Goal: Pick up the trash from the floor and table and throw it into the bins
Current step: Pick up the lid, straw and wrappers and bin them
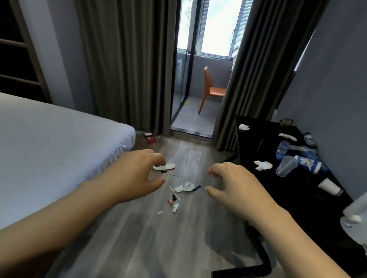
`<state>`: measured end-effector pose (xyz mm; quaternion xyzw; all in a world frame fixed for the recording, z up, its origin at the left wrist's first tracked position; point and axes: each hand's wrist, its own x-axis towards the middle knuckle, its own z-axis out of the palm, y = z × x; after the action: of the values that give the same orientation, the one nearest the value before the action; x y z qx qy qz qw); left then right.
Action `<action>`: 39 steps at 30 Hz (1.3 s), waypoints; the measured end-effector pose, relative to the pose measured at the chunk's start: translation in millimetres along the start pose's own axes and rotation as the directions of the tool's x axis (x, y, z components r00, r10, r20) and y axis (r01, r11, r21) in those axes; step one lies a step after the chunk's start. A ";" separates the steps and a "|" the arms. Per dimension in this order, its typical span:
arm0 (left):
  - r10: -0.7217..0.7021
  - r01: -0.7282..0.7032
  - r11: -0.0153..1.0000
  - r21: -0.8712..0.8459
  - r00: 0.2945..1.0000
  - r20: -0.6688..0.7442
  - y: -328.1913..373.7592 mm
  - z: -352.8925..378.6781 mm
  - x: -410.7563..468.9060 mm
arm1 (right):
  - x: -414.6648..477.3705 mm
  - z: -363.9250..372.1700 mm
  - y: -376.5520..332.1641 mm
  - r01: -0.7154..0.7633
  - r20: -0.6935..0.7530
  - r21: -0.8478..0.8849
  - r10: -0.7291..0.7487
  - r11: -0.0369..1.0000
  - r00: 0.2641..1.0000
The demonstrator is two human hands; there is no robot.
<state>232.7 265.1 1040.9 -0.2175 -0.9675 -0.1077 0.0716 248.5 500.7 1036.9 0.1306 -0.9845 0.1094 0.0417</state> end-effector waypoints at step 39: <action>-0.225 0.319 0.944 -0.083 0.808 0.545 -319.5 354.1 519.0 | 589.8 302.9 260.8 -0.251 0.532 0.067 0.178 0.966 0.827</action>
<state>-403.7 278.4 738.2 -0.1027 -0.9578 -0.1353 -0.2320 -404.8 531.5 754.3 0.0462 -0.9574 0.1396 -0.2484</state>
